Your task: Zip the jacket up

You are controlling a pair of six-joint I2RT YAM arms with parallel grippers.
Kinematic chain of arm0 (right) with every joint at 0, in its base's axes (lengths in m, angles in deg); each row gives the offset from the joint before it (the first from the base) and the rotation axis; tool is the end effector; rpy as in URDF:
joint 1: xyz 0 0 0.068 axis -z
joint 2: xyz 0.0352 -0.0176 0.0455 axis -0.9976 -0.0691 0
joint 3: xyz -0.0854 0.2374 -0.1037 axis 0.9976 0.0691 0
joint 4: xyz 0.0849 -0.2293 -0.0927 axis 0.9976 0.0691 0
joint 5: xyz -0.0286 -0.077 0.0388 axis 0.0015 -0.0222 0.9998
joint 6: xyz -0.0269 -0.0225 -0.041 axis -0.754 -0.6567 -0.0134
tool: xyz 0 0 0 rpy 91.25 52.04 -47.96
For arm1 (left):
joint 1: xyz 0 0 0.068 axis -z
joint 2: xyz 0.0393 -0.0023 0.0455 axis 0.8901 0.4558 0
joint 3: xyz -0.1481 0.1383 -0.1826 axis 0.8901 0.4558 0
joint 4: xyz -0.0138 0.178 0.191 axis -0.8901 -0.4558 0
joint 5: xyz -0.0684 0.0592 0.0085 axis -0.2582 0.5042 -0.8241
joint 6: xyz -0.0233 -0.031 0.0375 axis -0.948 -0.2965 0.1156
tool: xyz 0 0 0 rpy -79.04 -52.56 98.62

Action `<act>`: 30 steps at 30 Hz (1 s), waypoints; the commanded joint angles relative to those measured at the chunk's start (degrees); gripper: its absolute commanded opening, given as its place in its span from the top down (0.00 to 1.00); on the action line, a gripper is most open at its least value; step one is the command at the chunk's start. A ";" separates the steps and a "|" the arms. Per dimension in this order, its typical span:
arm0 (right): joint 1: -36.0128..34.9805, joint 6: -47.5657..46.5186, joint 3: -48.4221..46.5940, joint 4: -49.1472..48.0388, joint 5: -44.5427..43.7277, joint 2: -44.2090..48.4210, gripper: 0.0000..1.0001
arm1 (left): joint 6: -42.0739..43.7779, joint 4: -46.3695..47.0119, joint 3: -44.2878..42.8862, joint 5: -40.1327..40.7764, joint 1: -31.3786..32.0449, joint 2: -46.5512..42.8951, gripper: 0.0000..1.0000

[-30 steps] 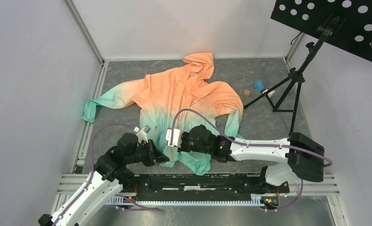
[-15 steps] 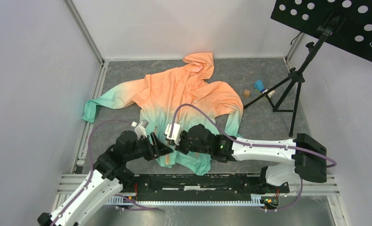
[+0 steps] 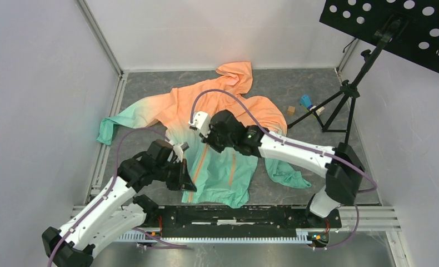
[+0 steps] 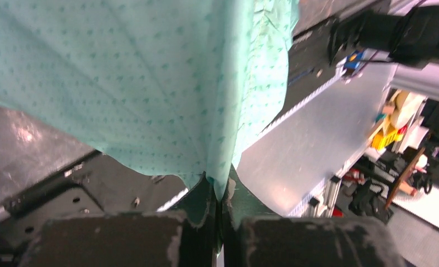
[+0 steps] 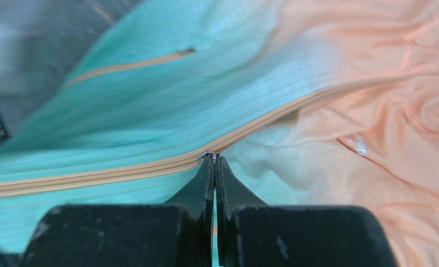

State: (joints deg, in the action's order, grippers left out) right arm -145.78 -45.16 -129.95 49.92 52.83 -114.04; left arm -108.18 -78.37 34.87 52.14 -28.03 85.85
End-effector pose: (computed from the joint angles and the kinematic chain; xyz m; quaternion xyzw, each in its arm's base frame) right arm 0.1836 0.3150 0.2892 -0.4830 0.7453 0.2065 0.4105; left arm 0.1021 -0.0901 0.2492 0.0506 0.9268 -0.3524 0.1197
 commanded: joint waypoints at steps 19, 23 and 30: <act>30.23 -20.43 -36.00 -11.21 -25.60 -36.94 1.00 | 8.65 -18.99 0.64 -8.31 0.22 -7.64 0.98; 33.07 -23.57 -45.98 -13.92 -27.39 -44.31 1.00 | 8.39 -19.72 1.15 -8.47 0.22 -8.82 0.98; 33.91 -28.56 -52.27 -20.78 -27.58 -50.88 1.00 | 1.87 -13.23 2.67 -7.50 0.22 -9.39 0.98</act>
State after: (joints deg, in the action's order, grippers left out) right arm -114.55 -69.14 -177.73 39.69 30.36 -163.04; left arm -102.33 -87.90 36.53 48.31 -28.47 77.44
